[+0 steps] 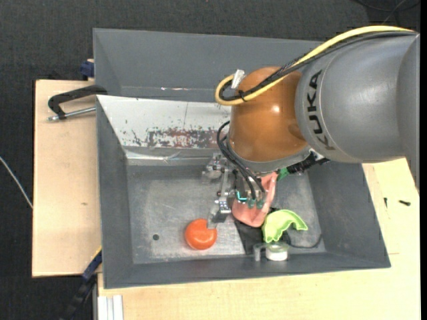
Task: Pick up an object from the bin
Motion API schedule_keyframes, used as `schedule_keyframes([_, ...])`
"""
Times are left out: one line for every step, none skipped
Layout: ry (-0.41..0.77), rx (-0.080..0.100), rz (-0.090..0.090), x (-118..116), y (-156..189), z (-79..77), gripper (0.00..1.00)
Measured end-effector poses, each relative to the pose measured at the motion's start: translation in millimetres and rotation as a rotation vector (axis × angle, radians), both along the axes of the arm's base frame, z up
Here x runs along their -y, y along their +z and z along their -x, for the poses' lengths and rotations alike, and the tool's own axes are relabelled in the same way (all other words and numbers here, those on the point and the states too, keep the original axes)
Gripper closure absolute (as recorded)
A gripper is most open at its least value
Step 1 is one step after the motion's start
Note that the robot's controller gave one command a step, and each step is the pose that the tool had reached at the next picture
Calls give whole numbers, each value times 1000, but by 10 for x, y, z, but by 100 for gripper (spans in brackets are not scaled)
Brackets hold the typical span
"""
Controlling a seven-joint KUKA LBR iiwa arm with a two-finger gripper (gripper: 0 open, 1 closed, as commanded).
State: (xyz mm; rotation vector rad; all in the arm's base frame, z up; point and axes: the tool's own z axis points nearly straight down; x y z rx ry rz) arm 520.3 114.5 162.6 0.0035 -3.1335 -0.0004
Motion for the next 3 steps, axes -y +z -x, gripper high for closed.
schedule_keyframes([-2,7,-1,6,42,-13,0])
schedule_keyframes([44,15,-2,102,-414,132,0])
schedule_keyframes([147,7,-1,430,-830,258,100])
